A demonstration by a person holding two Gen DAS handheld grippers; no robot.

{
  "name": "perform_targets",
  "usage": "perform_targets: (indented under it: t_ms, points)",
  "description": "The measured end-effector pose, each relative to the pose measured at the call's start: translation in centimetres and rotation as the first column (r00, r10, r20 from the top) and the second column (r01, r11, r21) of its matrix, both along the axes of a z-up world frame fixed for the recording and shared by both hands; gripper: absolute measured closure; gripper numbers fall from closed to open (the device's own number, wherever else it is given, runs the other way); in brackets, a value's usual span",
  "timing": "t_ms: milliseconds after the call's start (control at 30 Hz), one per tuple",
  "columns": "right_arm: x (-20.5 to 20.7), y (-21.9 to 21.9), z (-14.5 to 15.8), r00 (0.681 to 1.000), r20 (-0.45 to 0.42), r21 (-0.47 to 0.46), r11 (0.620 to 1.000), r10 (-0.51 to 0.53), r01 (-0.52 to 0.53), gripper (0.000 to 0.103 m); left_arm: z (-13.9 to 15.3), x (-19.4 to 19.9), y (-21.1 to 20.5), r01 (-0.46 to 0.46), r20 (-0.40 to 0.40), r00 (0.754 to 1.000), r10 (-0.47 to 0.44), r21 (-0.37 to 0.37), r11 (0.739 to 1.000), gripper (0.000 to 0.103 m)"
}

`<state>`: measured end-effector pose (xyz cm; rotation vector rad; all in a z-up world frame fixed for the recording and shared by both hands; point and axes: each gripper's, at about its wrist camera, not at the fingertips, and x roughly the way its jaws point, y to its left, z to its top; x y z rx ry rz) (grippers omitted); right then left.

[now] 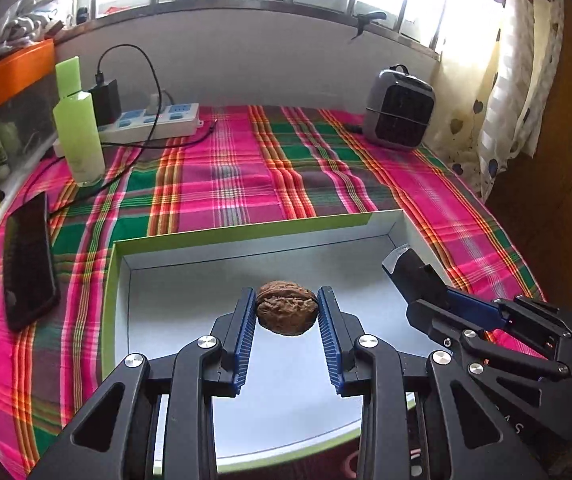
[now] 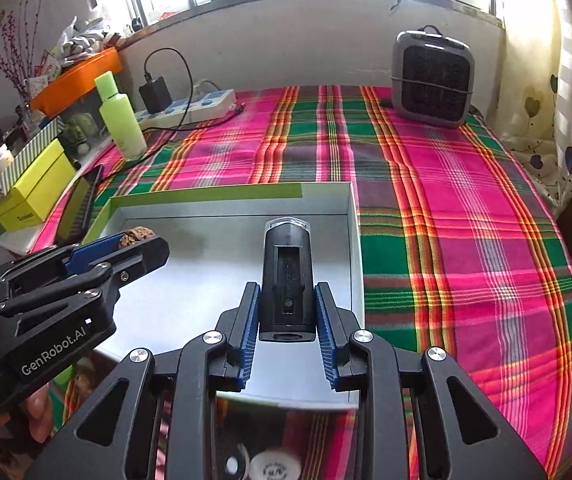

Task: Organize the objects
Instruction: 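Lower the walnut and black device into the box and open both grippers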

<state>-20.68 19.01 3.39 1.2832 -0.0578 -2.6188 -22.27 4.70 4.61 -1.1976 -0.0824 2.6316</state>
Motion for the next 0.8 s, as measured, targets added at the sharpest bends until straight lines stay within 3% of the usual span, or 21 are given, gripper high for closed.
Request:
perform_targets:
  t_ms: [367,800]
  points:
    - [-2.5,-0.1,-0.9,1.000,0.022,0.016,1.000,-0.002,0.001,0.075,-1.9,-3.5,0.9,0.002,0.059,0.998,0.000,-0.028,1.000,0.074]
    - [-3.1,-0.9,-1.6,0.999,0.035,0.033,0.999,0.012,-0.013,0.075,-3.0,-4.4,0.9,0.007,0.102,0.995,-0.003,-0.041,0.999,0.073]
